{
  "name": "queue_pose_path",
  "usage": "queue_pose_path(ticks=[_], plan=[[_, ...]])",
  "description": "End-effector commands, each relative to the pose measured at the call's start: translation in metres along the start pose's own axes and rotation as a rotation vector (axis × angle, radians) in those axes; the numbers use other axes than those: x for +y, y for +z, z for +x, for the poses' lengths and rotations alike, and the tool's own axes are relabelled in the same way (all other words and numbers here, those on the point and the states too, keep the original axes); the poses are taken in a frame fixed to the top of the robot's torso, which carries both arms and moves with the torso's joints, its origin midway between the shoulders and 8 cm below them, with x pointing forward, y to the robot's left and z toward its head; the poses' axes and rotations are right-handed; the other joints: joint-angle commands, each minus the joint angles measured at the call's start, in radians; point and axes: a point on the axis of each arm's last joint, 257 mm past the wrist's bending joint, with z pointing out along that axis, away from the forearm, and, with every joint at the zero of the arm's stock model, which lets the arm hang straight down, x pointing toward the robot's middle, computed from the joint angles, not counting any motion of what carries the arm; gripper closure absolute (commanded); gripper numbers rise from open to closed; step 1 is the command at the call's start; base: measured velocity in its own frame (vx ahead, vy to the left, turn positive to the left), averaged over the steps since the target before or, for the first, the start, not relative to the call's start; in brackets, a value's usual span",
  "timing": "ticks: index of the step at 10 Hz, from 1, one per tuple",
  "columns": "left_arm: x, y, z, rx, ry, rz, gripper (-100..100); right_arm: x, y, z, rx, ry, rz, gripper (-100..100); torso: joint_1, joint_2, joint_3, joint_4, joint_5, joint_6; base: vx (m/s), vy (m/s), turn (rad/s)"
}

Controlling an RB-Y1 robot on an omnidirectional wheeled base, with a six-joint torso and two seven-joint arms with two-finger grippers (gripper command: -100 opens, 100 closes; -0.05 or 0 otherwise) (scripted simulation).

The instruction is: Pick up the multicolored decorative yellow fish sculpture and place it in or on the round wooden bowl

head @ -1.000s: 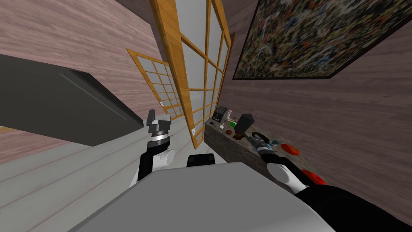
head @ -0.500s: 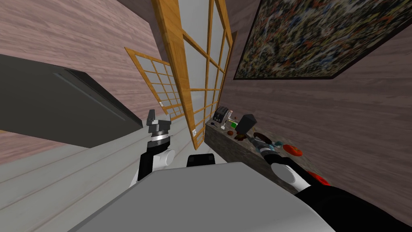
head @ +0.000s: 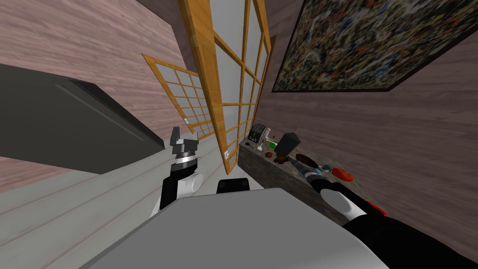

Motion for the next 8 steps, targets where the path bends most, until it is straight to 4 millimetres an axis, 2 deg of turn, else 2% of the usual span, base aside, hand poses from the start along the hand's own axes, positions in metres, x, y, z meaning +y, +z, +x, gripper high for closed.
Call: queue_pose_path(ticks=[1, 2, 3, 4, 7, 8], plan=[[0.0, 0.0, 0.0, 0.0, 0.0, 0.0, 0, 0.013, -0.002, -0.005, -0.039, 0.054, -0.016, -100, 0.0, 0.0, 0.0, 0.0, 0.0, 0.0, 0.038, 0.059, -0.026], [0.0, 0.0, 0.0, 0.0, 0.0, 0.0, 0, 0.013, -0.002, -0.005, -0.039, 0.087, -0.017, -100, 0.001, 0.0, 0.0, 0.0, 0.0, 0.0, 0.03, 0.051, -0.02], [0.0, 0.0, 0.0, 0.0, 0.0, 0.0, 0, 0.023, -0.002, -0.007, -0.068, 0.137, -0.032, -100, 0.0, 0.0, 0.0, 0.0, 0.0, 0.0, 0.029, 0.052, -0.02], [0.0, 0.0, 0.0, 0.0, 0.0, 0.0, 0, 0.023, -0.002, -0.007, -0.067, 0.16, -0.033, -100, 0.0, 0.0, 0.0, 0.0, 0.0, 0.0, 0.022, 0.041, -0.016], [0.0, 0.0, 0.0, 0.0, 0.0, 0.0, 0, 0.041, -0.002, -0.01, -0.116, 0.284, -0.066, -100, 0.0, 0.0, 0.0, 0.0, 0.0, 0.0, 0.025, 0.047, -0.02], [0.0, 0.0, 0.0, 0.0, 0.0, 0.0, 0, 0.045, -0.008, -0.019, -0.113, 0.305, -0.082, -100, 0.0, 0.0, 0.0, 0.0, 0.0, 0.0, 0.024, 0.042, -0.014]])
